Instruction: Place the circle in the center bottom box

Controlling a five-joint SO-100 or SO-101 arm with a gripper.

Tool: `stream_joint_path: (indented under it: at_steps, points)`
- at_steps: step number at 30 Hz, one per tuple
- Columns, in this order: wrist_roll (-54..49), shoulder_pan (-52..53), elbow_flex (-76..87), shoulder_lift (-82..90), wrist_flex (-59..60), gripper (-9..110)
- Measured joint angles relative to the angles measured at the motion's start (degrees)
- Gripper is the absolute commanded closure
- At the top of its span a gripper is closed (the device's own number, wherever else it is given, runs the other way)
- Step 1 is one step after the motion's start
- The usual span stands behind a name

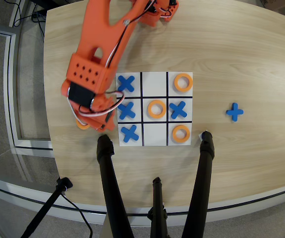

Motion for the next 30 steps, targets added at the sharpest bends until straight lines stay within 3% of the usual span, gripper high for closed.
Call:
stream_joint_path:
  at_steps: [8,30]
  points:
    - [-1.32,1.76,-10.55,-11.6,-0.88,80]
    - [-5.27,3.34,-19.16,-20.39,-2.02,80]
